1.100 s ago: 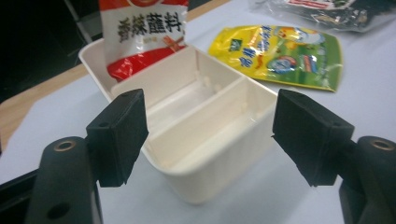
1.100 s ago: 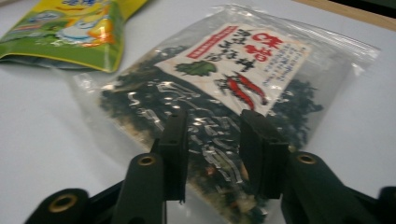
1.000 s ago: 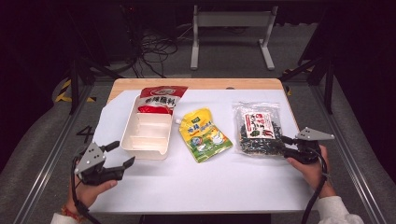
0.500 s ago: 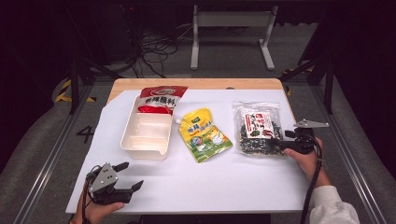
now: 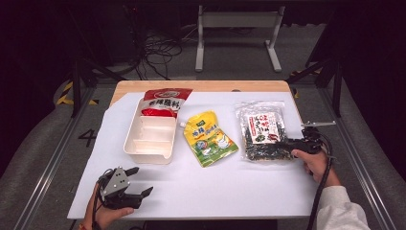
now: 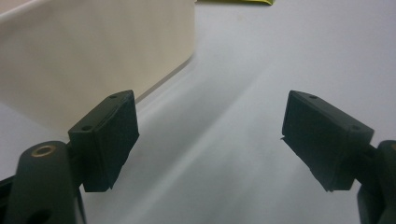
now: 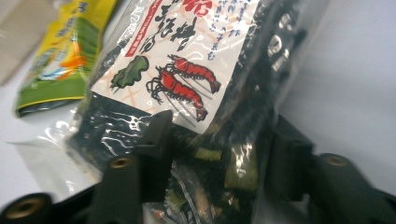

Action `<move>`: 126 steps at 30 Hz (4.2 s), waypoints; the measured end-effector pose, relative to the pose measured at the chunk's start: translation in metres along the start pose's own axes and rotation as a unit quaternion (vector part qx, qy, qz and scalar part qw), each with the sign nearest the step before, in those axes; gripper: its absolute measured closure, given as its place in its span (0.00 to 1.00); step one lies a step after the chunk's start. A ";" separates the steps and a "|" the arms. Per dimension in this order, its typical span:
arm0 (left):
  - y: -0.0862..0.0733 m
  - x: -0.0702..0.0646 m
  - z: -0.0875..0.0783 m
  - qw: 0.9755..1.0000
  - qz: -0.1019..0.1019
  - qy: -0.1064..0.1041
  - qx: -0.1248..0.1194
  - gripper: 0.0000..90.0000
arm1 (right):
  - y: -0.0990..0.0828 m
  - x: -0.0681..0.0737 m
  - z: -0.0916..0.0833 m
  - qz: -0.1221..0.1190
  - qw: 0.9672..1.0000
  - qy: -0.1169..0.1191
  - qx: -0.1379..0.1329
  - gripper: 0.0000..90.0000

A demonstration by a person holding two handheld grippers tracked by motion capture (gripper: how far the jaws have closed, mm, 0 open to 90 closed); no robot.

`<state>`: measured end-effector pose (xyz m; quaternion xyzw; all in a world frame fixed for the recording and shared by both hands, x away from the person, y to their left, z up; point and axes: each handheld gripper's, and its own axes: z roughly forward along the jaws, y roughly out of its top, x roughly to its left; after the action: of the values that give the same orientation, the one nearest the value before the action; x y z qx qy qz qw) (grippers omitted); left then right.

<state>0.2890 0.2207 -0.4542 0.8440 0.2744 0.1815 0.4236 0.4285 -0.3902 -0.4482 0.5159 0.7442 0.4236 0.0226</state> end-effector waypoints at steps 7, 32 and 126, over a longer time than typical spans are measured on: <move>0.001 -0.004 0.005 1.000 0.009 -0.007 0.011 0.22 | -0.005 -0.002 -0.008 -0.005 1.000 0.009 -0.020 0.74; 0.022 -0.017 0.016 0.998 0.009 -0.063 -0.014 0.21 | -0.021 0.016 -0.023 -0.084 0.993 -0.022 -0.078 0.81; 0.192 -0.016 0.094 0.971 0.022 -0.182 -0.151 0.85 | -0.044 0.111 -0.021 -0.233 0.966 -0.006 -0.110 0.42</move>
<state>0.3864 0.0592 -0.3532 0.7951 0.1436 0.0738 0.5846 0.3341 -0.3208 -0.4185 0.3248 0.7926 0.4829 0.1817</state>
